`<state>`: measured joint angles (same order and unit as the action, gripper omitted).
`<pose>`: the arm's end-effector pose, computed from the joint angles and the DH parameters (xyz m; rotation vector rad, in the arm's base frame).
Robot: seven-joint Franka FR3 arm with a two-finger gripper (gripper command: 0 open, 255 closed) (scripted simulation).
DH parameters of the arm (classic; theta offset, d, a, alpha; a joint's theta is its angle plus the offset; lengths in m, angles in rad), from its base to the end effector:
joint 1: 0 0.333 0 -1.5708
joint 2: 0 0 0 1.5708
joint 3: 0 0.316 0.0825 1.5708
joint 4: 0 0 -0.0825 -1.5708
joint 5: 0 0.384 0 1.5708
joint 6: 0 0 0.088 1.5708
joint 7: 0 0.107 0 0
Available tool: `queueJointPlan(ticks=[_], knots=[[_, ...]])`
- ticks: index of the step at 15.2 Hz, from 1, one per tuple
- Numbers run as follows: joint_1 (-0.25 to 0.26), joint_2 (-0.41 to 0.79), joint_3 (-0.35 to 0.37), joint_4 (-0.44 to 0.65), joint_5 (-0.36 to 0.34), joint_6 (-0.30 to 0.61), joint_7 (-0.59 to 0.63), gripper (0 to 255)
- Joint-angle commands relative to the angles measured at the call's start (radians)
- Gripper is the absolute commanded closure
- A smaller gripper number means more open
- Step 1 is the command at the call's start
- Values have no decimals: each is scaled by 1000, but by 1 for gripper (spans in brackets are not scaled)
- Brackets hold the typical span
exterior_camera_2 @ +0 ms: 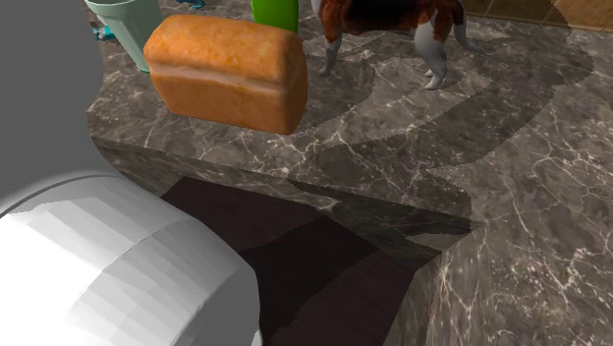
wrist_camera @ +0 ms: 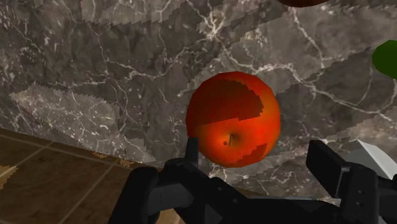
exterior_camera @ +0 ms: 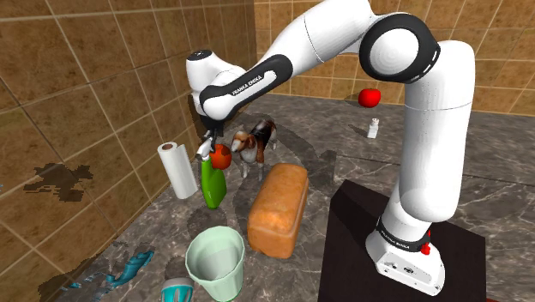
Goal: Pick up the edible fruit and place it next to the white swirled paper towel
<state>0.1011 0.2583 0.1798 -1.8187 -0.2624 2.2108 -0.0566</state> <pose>0.6174 0.1615 0.4122 2.8914 0.6937 0.2363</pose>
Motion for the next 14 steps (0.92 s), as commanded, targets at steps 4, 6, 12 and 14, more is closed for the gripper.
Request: queueJointPlan(ticks=[4, 6, 12, 14], knots=[[2, -34, 6, 20, 13, -53, -8, 0], [5, -60, 11, 44, 24, -103, -15, 0], [5, -60, 11, 44, 24, -103, -15, 0], [5, -60, 11, 44, 24, -103, -15, 0]])
